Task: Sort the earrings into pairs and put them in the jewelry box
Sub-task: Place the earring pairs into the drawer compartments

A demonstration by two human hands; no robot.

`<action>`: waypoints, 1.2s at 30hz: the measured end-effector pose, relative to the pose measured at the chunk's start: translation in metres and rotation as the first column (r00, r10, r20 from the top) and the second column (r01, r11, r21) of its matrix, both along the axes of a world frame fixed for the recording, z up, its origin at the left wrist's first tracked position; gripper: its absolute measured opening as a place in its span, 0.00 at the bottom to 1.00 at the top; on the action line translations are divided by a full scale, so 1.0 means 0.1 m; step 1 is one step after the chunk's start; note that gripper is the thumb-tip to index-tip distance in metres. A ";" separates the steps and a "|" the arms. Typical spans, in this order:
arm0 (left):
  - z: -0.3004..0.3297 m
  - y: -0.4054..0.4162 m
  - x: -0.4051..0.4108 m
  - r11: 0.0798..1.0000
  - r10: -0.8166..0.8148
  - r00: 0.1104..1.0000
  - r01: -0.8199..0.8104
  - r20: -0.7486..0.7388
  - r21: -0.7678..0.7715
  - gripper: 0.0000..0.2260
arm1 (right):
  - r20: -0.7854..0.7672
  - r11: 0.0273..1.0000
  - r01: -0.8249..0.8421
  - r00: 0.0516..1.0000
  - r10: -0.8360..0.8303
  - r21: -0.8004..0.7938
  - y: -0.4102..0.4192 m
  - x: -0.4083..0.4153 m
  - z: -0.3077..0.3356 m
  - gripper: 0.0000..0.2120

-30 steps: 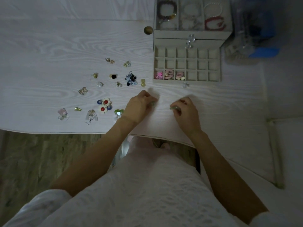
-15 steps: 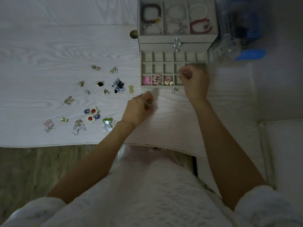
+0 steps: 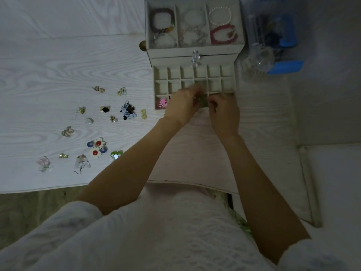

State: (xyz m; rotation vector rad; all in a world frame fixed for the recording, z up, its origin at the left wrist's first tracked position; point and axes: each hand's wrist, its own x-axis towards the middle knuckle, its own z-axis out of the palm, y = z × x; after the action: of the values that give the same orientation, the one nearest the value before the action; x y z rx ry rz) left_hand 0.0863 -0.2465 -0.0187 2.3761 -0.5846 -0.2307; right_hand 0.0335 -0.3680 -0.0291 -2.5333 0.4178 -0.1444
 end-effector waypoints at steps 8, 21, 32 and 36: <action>0.06 -0.07 0.02 0.986 -0.063 0.996 0.053 0.060 0.155 0.09 | 0.012 0.999 -0.032 0.999 0.032 -0.032 -0.02 -0.03 0.00 0.09; -0.06 0.13 -0.10 0.891 -0.282 0.878 0.091 0.387 0.444 0.13 | -0.002 0.945 -0.159 0.986 0.166 -0.287 0.01 -0.06 -0.01 0.13; 0.23 0.47 -0.36 0.999 -0.044 0.917 0.032 0.397 0.036 0.08 | 0.179 0.960 -0.179 0.959 0.219 -0.213 0.18 -0.18 0.22 0.09; 0.43 1.02 -0.69 0.973 0.226 0.915 -0.198 0.335 -0.115 0.06 | 0.185 0.921 -0.359 0.905 0.383 -0.152 0.60 -0.34 0.27 0.09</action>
State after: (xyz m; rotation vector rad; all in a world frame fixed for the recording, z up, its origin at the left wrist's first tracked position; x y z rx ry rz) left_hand 0.0173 -0.1441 0.0247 2.3946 -0.4771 0.3093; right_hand -0.0005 -0.3077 -0.0023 -2.6210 -0.1662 -0.2956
